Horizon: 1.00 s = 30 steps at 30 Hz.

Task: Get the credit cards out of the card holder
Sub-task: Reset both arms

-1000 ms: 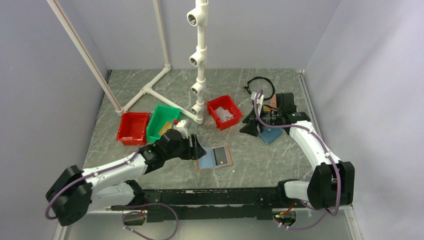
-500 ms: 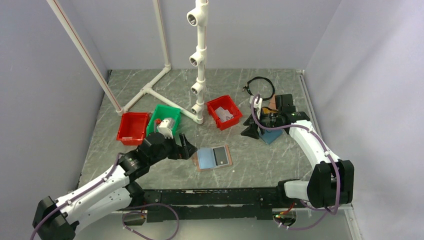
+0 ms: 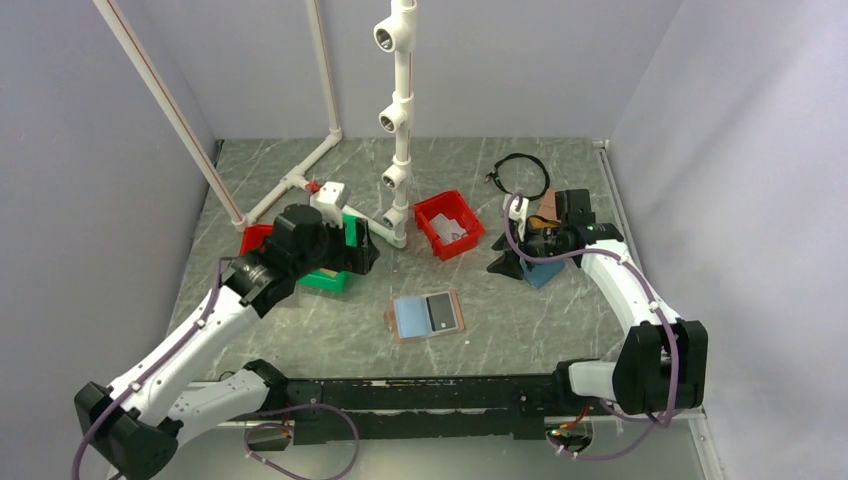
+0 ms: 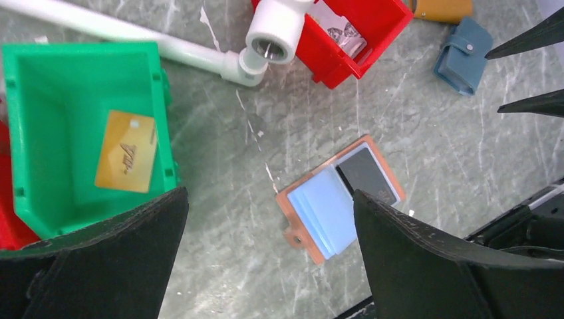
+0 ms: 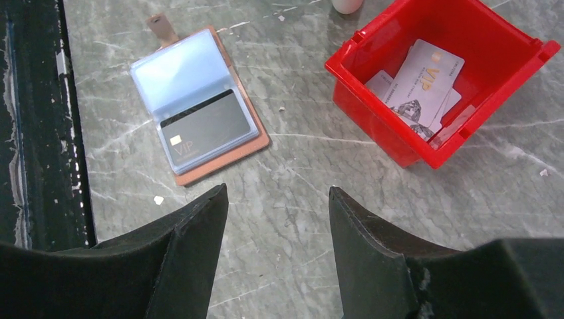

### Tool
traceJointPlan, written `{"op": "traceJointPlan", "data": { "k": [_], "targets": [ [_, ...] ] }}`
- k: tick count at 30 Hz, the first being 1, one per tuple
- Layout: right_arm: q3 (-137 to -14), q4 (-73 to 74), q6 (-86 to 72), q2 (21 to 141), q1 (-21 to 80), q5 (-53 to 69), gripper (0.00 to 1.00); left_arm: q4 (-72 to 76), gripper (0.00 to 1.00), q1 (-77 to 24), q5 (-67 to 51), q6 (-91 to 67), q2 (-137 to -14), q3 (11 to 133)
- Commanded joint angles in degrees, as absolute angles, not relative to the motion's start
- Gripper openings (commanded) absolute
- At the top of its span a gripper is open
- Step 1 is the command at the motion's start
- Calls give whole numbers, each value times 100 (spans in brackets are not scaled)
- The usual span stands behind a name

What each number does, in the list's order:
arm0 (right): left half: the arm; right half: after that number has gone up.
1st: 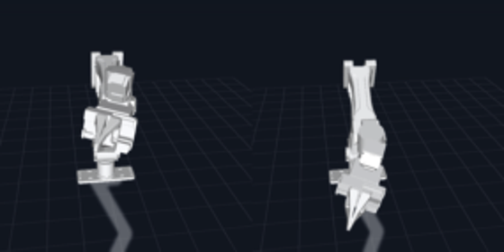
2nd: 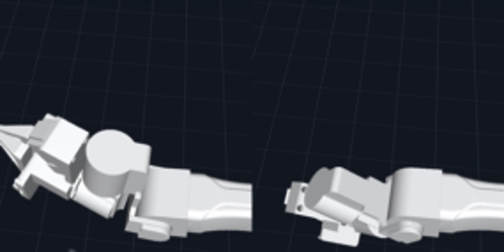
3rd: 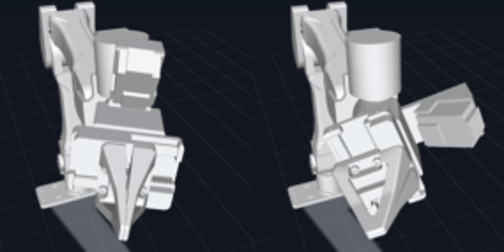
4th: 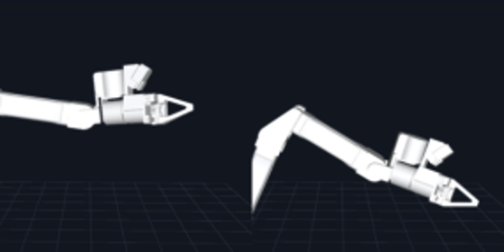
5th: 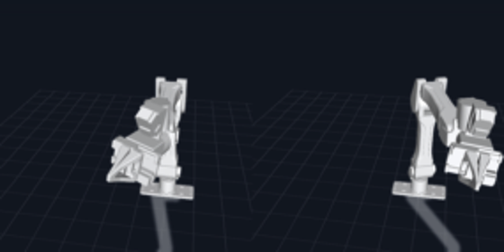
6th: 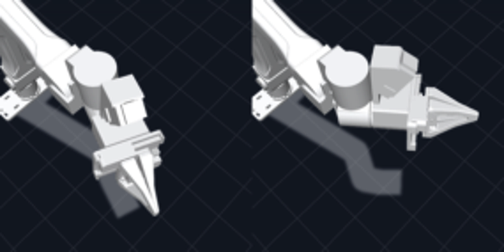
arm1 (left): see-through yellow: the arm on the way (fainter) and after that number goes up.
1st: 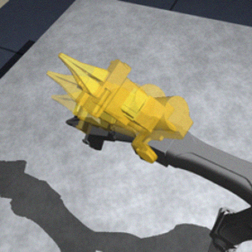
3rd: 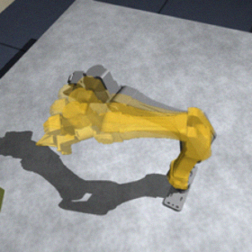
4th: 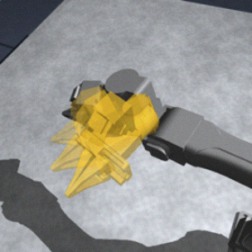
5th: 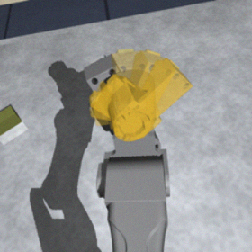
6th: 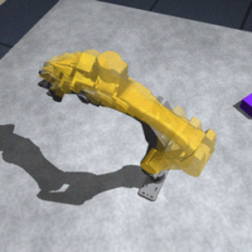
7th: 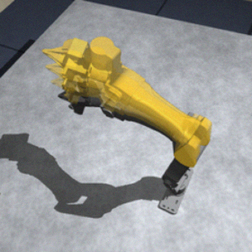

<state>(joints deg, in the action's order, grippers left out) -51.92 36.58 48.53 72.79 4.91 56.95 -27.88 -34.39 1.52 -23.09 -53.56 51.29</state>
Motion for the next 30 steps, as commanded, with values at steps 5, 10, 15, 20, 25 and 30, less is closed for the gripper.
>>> {"op": "traceJointPlan", "data": {
  "k": [5, 10, 15, 20, 25, 30],
  "targets": [
    [-5378, 3810, 5326, 7236, 373, 5777, 60, -3706, 100, -3366, 262, -686, -6128, 6018],
    [-5379, 3904, 5482, 7257, 293, 5691, 61, -3327, 100, -3337, 558, -562, -5837, 5498],
    [-5417, 3998, 5583, 7353, 232, 5650, 61, -3310, 99, -3289, 564, -420, -5525, 5291],
    [-5434, 3913, 5424, 7355, 173, 5620, 61, -3319, 100, -3198, 563, -391, -5349, 5254],
    [-5406, 3806, 5293, 7237, 30, 5621, 61, -3348, 99, -3101, 422, -404, -5314, 5274],
    [-5405, 3823, 5330, 7220, 25, 5682, 61, -3349, 99, -2963, 380, -413, -5287, 5265]
  ]
}}
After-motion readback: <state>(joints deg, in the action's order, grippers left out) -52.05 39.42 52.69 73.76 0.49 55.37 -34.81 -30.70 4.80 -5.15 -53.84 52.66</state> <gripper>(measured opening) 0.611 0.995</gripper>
